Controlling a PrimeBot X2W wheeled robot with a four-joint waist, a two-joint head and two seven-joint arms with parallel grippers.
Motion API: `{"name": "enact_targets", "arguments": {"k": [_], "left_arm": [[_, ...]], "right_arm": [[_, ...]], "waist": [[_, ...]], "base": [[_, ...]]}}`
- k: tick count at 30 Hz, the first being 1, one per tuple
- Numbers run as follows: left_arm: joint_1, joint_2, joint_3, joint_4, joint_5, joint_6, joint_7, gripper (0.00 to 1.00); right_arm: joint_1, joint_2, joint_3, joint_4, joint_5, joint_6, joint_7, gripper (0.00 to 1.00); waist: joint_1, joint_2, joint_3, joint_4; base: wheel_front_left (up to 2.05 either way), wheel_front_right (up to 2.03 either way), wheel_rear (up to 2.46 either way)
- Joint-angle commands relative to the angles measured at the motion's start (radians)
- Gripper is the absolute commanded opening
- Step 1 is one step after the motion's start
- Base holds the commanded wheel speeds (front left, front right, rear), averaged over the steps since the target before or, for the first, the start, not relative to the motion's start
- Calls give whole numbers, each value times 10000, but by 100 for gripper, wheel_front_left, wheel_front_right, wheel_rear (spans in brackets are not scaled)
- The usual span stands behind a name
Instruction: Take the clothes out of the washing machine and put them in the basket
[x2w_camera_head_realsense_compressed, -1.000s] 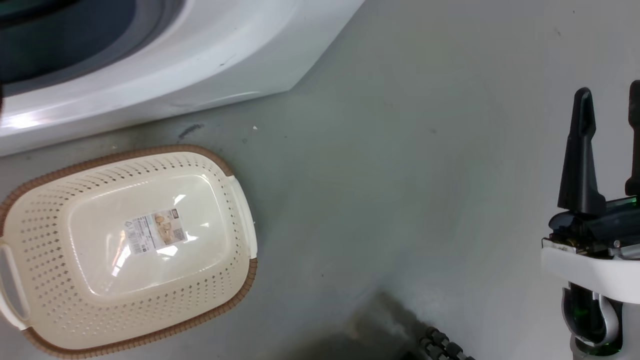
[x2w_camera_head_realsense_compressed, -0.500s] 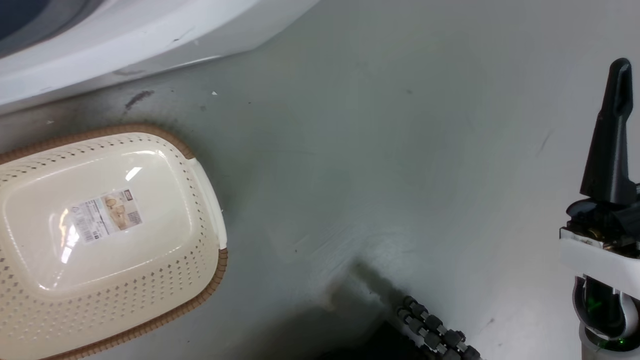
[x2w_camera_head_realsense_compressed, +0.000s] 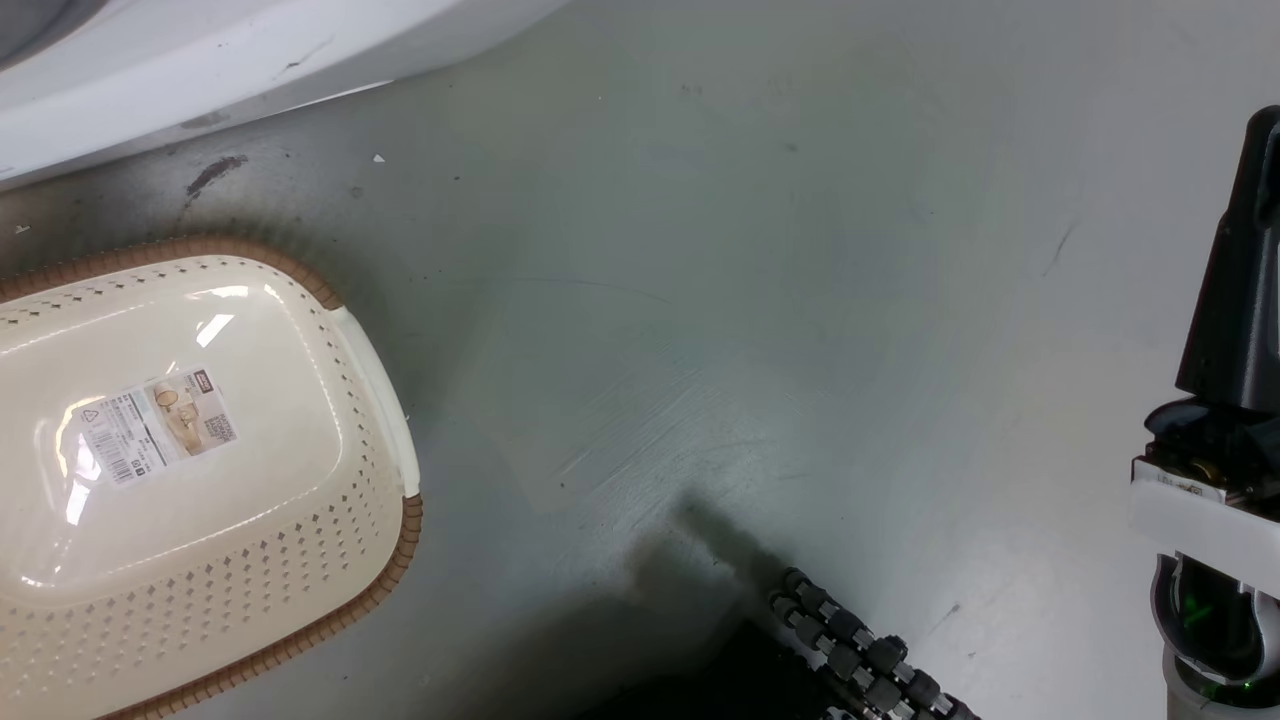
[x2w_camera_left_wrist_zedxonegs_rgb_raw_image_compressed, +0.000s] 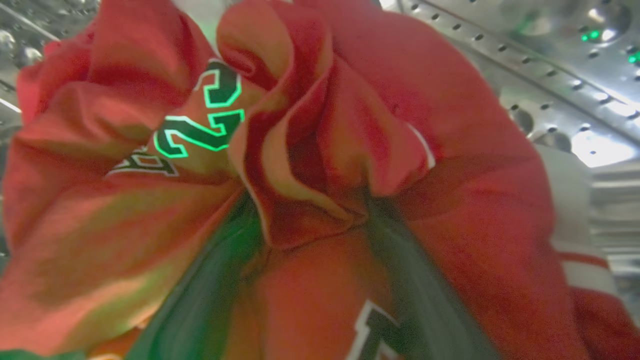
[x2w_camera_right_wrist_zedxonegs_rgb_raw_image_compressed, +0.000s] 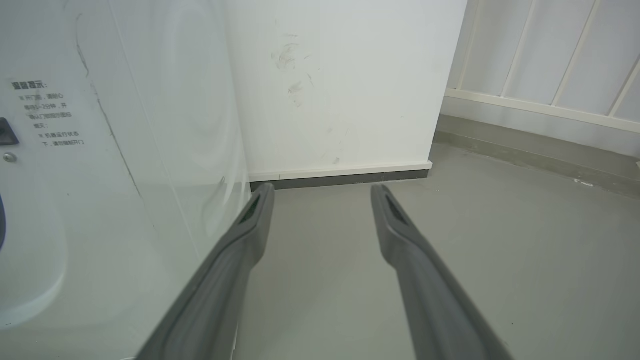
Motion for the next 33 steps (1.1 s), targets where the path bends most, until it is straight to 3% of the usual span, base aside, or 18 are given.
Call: {"name": "enact_targets", "arguments": {"k": [1,2,3,4,14,33], "left_arm": [[243,34,-62,13,57,29,-47,100],[288,76,-102,-9,44,25,-36,100],[299,101,-116,-32,26,21,-48,13],[299,106,-111,-54,-30,17,-54,0],[475,104,-105,-121,-216,5,-1116,0],[2914,-592,-352,750,-1346,-30,-5487,0]], "right_arm": [[-118,5,3,-61,35,-3,-25,100],[-128,5,5,-58,24,-3,-25,100],[-141,5,-4,-57,7,-3,-25,100],[-157,5,-15,-57,-14,-3,-25,100],[-219,5,-15,-18,-266,-3,-25,100],[438,3,63,334,-1183,-3,-25,100]], "waist": [[-1,0,1,6],[-1,0,-2,14],[-1,0,-4,30],[-1,0,-11,51],[-1,0,-480,246],[-1,0,-2742,1021]], "base": [[0,0,0],[0,0,0],[0,0,0],[0,0,0],[0,0,0],[0,0,0]]}}
